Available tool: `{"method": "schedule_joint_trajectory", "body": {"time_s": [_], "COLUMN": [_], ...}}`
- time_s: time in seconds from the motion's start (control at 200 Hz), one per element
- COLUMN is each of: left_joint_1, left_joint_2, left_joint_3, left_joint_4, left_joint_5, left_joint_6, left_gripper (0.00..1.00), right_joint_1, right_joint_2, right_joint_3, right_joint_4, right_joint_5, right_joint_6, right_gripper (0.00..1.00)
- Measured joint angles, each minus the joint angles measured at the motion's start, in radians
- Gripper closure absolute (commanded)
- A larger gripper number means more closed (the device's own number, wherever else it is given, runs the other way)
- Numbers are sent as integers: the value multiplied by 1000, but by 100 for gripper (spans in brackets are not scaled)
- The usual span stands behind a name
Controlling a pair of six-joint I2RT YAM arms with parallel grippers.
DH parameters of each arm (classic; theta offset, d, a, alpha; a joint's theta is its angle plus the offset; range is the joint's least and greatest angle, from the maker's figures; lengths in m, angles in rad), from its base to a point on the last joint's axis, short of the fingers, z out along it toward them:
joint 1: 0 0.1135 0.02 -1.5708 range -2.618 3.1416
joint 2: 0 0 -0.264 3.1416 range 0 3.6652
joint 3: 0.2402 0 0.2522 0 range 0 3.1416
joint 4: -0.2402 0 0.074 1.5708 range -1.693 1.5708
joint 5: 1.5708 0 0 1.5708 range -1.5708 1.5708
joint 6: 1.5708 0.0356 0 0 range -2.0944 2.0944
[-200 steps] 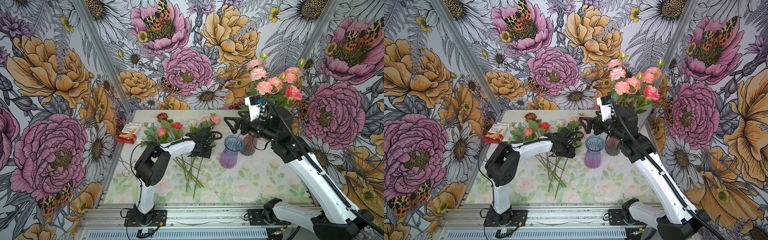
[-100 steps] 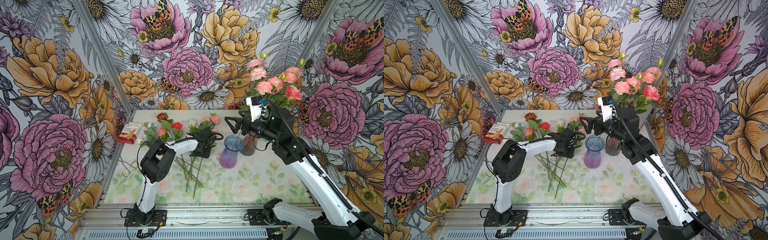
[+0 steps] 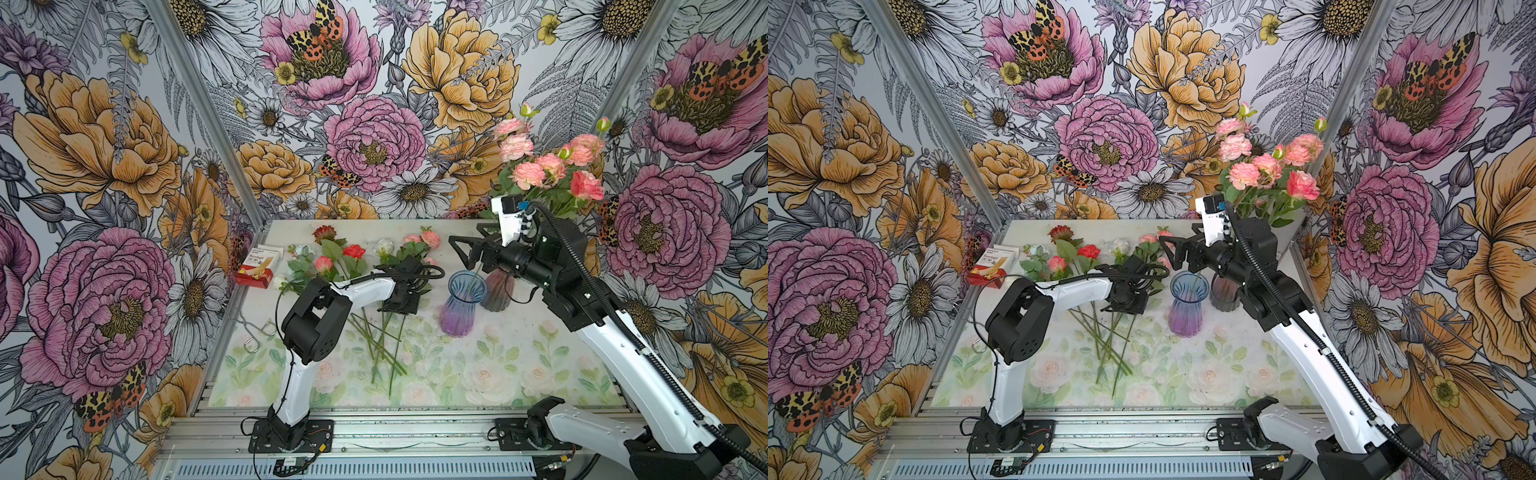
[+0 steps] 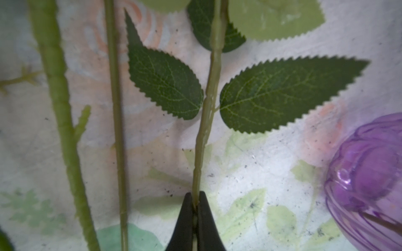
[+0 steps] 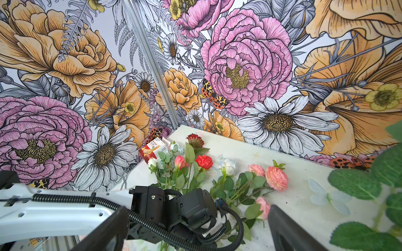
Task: Place the pink flowers into the vase
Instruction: Pick up the flower at the center of the board.
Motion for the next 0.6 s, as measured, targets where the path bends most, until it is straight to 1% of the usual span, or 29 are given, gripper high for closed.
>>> {"method": "schedule_joint_trajectory", "body": {"time_s": [0.075,0.145,0.205,0.275,0.355,0.455,0.53,0.6], "left_joint_1": [8,20,35,64,106,145,149,149], "left_joint_2": [-26,-82,-171,-310,-484,-662,-771,-838], "left_joint_3": [1,2,-6,-17,-27,-68,-136,-207], "left_joint_4": [-8,-10,7,47,129,257,371,463], "left_joint_5": [-15,-56,-97,-127,-162,-203,-211,-208], "left_joint_6": [5,11,14,15,15,15,12,0], "left_gripper": [100,100,100,100,100,100,100,100], "right_joint_1": [0,0,0,0,2,13,32,61], "right_joint_2": [0,0,2,6,14,31,61,99], "right_joint_3": [-3,-5,-5,-5,-5,-3,6,22], "right_joint_4": [0,0,0,0,0,1,1,0], "right_joint_5": [-2,-4,-4,-4,-8,-17,-30,-34], "right_joint_6": [2,6,8,15,19,24,25,24], "right_gripper": [1,1,1,1,1,1,1,1]}}
